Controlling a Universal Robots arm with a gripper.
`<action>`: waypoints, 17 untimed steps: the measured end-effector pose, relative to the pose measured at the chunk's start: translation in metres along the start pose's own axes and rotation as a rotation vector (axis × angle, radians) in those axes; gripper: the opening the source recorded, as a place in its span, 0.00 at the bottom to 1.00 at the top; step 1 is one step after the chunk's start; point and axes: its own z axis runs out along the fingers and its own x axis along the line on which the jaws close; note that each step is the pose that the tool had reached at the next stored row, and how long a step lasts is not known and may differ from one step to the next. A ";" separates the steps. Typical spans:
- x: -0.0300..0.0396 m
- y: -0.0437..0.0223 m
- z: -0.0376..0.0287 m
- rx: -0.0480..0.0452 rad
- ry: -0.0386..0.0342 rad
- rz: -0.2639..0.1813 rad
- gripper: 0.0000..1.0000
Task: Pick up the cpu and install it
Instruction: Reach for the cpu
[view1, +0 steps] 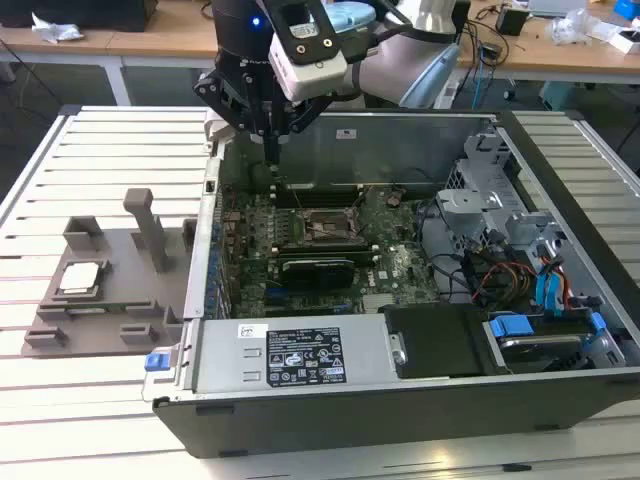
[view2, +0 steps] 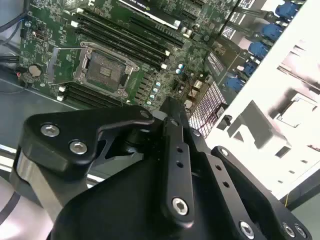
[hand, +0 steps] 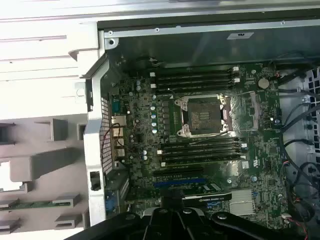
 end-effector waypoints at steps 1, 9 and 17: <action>0.0035 -0.0003 -0.0002 0.0001 0.0001 0.000 0.11; 0.0450 -0.0034 -0.0011 -0.0001 0.0000 0.000 0.11; 0.0891 -0.0067 -0.0018 0.0000 0.0000 0.000 0.11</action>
